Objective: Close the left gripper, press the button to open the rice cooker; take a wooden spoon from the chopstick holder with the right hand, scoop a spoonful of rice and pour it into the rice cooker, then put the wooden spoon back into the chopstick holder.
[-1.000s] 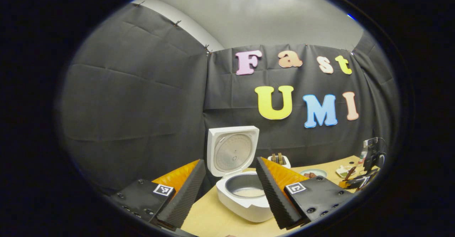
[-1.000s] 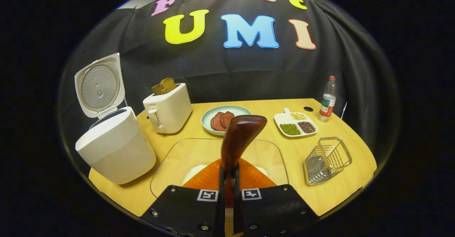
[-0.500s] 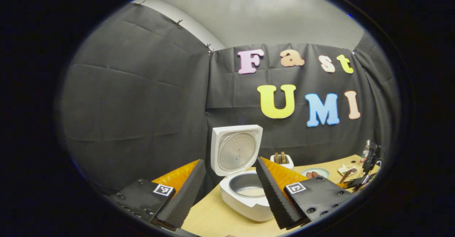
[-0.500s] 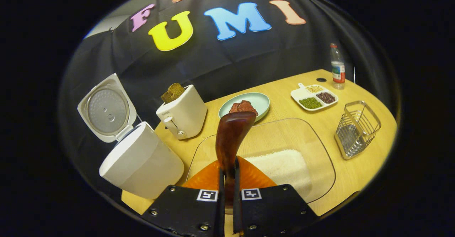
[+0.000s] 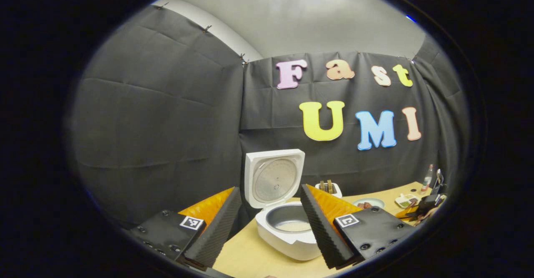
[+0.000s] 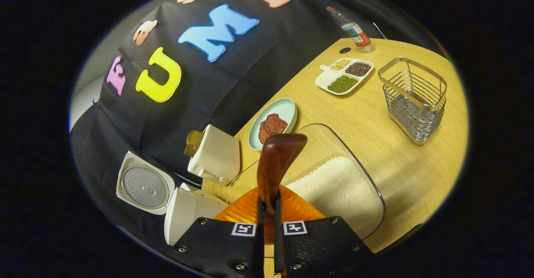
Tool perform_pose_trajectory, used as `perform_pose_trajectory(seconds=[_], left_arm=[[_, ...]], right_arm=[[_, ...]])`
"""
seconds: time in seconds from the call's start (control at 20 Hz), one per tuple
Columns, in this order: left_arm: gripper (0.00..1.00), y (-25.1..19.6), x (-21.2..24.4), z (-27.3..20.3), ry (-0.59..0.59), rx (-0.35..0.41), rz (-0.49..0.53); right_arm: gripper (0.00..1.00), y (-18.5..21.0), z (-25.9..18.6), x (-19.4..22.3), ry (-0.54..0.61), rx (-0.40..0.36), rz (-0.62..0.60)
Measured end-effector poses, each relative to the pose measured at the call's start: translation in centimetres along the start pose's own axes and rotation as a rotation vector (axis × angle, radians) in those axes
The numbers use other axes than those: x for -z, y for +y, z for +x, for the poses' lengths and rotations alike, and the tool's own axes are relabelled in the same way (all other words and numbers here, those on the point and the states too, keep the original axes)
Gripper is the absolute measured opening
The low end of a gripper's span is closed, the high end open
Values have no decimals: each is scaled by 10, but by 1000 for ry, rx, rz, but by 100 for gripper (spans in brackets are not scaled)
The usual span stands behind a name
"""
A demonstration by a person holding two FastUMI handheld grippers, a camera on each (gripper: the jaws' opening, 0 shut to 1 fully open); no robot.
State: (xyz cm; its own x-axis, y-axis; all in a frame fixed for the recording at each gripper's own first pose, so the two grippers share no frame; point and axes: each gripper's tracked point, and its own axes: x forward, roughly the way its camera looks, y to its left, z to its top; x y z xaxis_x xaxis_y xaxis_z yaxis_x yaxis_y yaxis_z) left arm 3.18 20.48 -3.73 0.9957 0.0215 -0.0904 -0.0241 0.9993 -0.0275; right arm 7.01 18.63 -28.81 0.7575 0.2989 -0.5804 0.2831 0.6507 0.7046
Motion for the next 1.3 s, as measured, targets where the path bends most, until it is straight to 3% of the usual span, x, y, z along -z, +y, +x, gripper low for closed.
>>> perform_pose_trajectory(seconds=[0.55, 0.75, 0.95, 1.3], left_arm=[[99, 1, -2, -6, -14, -9, -33], [95, 7, 3, -8, -9, -18, -42], [100, 22, 8, -11, -3, -36, -44], [95, 60, 16, -22, 12, -101, -61]], right_arm=[[10, 39, -23, -41, -32, -148, 194], [10, 73, -26, -41, -2, -237, 280], [10, 113, -27, -37, 13, -305, 291], [10, 173, -16, -18, 71, -401, 316]])
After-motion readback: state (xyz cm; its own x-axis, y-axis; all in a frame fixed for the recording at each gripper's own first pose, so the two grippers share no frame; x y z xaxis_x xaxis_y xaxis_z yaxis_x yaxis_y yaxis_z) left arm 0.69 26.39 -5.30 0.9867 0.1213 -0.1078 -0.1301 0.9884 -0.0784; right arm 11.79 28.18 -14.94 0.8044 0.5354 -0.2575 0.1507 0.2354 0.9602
